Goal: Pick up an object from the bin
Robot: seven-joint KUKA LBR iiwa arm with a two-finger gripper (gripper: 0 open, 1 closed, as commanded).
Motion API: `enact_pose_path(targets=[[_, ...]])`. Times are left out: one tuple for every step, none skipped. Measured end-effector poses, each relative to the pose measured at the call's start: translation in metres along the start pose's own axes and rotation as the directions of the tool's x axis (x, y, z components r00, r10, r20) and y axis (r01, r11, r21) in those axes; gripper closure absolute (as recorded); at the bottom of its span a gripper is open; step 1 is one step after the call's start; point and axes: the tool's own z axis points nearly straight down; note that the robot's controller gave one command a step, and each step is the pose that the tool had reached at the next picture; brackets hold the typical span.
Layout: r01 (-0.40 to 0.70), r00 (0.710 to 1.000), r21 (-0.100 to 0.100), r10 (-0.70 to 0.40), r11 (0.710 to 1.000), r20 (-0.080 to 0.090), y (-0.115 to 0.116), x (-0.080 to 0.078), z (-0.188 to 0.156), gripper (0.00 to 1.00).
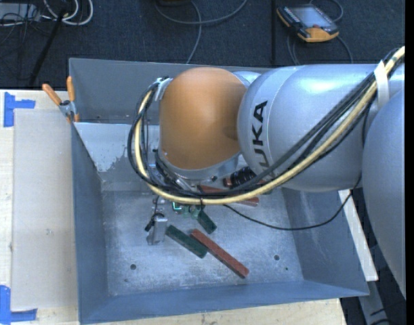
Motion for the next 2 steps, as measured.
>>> enact_pose_path(targets=[[0.001,1.000,0.000,-0.001,1.000,0.005,-0.091,-0.055,0.051,0.00],[-0.078,0.997,-0.005,0.078,0.997,0.009,-0.131,-0.025,0.150,0.00]])
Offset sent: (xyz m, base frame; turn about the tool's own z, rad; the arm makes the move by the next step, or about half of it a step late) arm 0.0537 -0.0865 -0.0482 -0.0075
